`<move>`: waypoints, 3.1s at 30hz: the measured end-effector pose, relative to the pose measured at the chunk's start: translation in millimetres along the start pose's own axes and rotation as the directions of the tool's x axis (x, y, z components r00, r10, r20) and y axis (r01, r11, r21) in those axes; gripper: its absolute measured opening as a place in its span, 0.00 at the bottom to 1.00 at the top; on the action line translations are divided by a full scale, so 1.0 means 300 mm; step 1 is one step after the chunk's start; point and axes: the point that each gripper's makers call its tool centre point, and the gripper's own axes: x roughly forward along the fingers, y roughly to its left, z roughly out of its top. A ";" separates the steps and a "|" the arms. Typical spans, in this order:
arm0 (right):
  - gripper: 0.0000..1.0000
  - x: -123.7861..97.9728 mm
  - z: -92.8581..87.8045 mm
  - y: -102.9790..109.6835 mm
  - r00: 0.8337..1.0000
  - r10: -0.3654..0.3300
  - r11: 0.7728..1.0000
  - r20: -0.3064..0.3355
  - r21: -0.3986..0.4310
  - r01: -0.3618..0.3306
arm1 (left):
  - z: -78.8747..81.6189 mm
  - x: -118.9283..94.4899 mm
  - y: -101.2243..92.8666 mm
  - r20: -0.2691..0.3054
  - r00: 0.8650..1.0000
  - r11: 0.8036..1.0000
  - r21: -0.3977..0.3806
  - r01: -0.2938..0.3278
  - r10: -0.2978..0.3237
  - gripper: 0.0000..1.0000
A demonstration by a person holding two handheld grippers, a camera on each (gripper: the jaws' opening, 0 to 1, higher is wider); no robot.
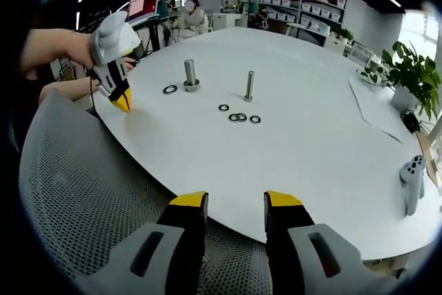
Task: Place the washer onto the threaded stud by aligning its center hole with the stud, sliding it down to the base, and recovering from edge contact or off-axis alignment until the washer reaches the visible bottom stop.
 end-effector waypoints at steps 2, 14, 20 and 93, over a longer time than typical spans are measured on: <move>0.34 0.000 0.000 0.000 1.000 -0.001 1.000 -0.001 0.000 0.001 | -0.001 0.000 -0.001 -0.011 1.000 0.999 0.034 -0.011 0.011 0.00; 0.34 0.001 -0.004 0.002 1.000 0.002 1.000 -0.005 0.000 -0.002 | -0.001 0.001 0.000 -0.084 0.996 0.998 0.063 -0.027 0.032 0.00; 0.34 0.002 -0.008 0.003 1.000 0.005 1.000 -0.015 -0.005 -0.005 | -0.004 -0.004 0.002 -0.062 0.998 1.000 0.022 -0.013 0.014 0.00; 0.32 -0.002 0.000 -0.012 1.000 -0.022 0.999 0.008 0.043 0.021 | 0.236 0.003 0.233 0.129 0.992 1.000 0.014 0.004 -0.005 0.34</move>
